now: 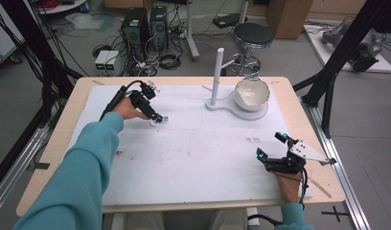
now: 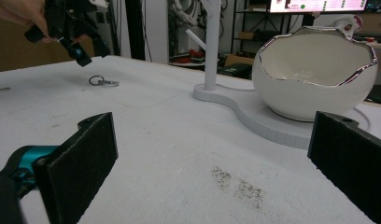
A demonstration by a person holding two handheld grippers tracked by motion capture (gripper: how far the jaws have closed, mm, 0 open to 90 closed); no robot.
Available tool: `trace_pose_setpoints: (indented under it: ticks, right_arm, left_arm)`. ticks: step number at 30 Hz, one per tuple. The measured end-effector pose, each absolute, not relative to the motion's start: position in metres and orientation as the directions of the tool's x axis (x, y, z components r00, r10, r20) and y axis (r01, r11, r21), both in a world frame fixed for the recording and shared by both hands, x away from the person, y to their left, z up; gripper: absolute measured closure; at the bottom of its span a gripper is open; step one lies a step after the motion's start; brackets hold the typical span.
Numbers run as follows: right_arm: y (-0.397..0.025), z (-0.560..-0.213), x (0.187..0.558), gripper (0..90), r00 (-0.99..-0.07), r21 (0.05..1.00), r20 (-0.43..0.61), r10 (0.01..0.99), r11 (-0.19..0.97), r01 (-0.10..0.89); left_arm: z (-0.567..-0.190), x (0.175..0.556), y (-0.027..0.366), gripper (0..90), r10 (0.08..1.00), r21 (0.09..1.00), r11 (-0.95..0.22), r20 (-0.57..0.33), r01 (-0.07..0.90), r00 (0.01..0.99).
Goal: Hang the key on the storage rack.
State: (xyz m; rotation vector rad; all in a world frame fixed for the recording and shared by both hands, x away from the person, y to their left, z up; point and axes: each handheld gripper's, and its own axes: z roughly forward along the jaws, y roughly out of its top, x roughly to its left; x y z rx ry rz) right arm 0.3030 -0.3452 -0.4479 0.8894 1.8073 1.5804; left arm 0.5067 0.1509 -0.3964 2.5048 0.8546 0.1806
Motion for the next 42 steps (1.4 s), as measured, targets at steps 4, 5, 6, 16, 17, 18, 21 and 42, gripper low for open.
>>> trace_pose_setpoints:
  ticks: [4,5,6,16,17,18,21,42]
  right_arm:
    - [-0.345,-0.448,0.303,0.7,-0.614,0.991,0.008,0.789,0.077,0.113]
    - [-0.345,-0.448,0.303,0.7,-0.614,0.991,0.008,0.789,0.077,0.113]
    - [-0.345,-0.448,0.303,0.7,-0.615,0.991,0.009,0.788,0.076,0.112]
    - [-0.345,-0.448,0.303,0.7,-0.615,0.991,0.014,0.788,0.072,0.115]
    - [-0.345,-0.448,0.303,0.7,-0.615,0.991,0.015,0.788,0.071,0.115]
    - [-0.345,-0.448,0.303,0.7,-0.615,0.991,0.015,0.788,0.071,0.115]
    - [-0.345,-0.448,0.303,0.7,-0.615,0.991,0.012,0.788,0.074,0.114]
    - [-0.345,-0.448,0.303,0.7,-0.615,0.991,0.015,0.789,0.071,0.115]
  left_arm:
    - [-0.403,0.508,0.149,4.3,0.61,0.45,-0.697,-0.037,0.558,0.792]
    - [-0.403,0.508,0.149,4.3,0.61,0.45,-0.697,-0.037,0.558,0.792]
    - [-0.406,0.508,0.148,4.3,0.614,0.431,-0.702,-0.036,0.567,0.788]
    - [-0.41,0.509,0.145,11.8,0.62,0.381,-0.715,-0.04,0.585,0.784]
    - [-0.411,0.508,0.144,12.1,0.623,0.383,-0.712,-0.042,0.588,0.781]
    - [-0.411,0.508,0.144,12.3,0.626,0.377,-0.712,-0.041,0.593,0.778]
    - [-0.412,0.509,0.144,14.2,0.63,0.366,-0.713,-0.041,0.599,0.775]
    - [-0.412,0.508,0.142,41.1,0.64,0.325,-0.711,-0.067,0.623,0.766]
